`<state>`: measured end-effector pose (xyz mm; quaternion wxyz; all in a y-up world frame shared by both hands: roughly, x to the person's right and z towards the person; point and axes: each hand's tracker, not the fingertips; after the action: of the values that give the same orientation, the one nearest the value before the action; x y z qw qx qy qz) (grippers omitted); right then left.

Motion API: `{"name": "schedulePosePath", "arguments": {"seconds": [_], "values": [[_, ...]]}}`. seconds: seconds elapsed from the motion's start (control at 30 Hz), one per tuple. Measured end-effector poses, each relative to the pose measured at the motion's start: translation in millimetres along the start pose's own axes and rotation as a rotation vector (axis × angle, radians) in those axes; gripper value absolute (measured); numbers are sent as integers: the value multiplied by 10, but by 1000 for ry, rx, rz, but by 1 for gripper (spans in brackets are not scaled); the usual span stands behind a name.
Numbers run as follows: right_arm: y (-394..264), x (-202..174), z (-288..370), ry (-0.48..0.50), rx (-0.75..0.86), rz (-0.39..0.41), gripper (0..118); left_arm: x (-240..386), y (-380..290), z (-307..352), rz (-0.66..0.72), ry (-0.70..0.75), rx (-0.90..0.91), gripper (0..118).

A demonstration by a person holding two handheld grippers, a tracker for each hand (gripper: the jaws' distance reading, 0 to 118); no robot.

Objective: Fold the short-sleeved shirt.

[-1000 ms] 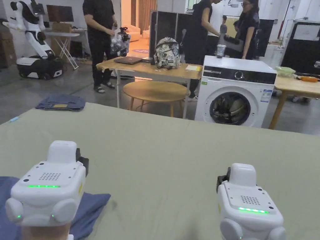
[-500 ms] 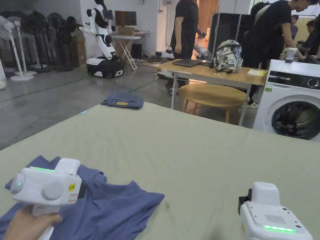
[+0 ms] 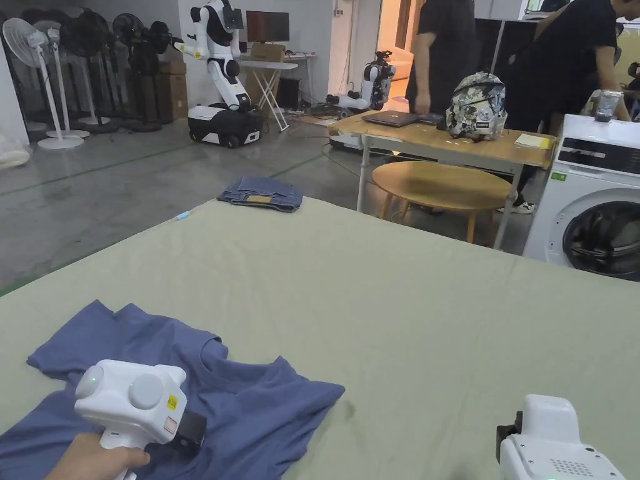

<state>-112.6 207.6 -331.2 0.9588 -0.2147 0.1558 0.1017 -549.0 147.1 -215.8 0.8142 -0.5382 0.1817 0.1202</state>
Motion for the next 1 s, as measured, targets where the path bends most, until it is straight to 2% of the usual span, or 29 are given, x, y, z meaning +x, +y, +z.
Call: {"name": "schedulePosePath", "arguments": {"seconds": [0.03, 0.13, 0.2, 0.23, 0.37, 0.57, 0.77, 0.93, 1.0], "values": [[-15, 5, -5, -2, -6, 3, 0, 60, 7, 13, -14, 27, 5, 62], [-53, 10, -5, -6, -20, 3, 0, 74, 30, 34, -48, 29, 68, 0], [-73, 9, -11, -12, -28, 4, 0, 74, -3, 15, -79, 133, 97, 0], [-85, 14, -11, -9, -30, 2, 0, 42, -16, -19, -61, 86, 83, 0], [-97, 11, 69, -5, -35, -8, 0, 11, -151, 151, -14, 48, 134, 0], [-116, 168, 57, -25, 16, -56, 0, -76, -60, 562, 0, 47, 363, 0], [-57, 362, 257, -61, 94, -136, 0, 162, 140, 1172, 1, 44, 528, 0], [-40, 545, 351, -97, 163, -161, 0, 501, 429, 1715, -50, -19, 668, 0], [-3, 632, 410, -112, 176, -172, 0, 693, 564, 1934, -72, -90, 724, 0]]}}
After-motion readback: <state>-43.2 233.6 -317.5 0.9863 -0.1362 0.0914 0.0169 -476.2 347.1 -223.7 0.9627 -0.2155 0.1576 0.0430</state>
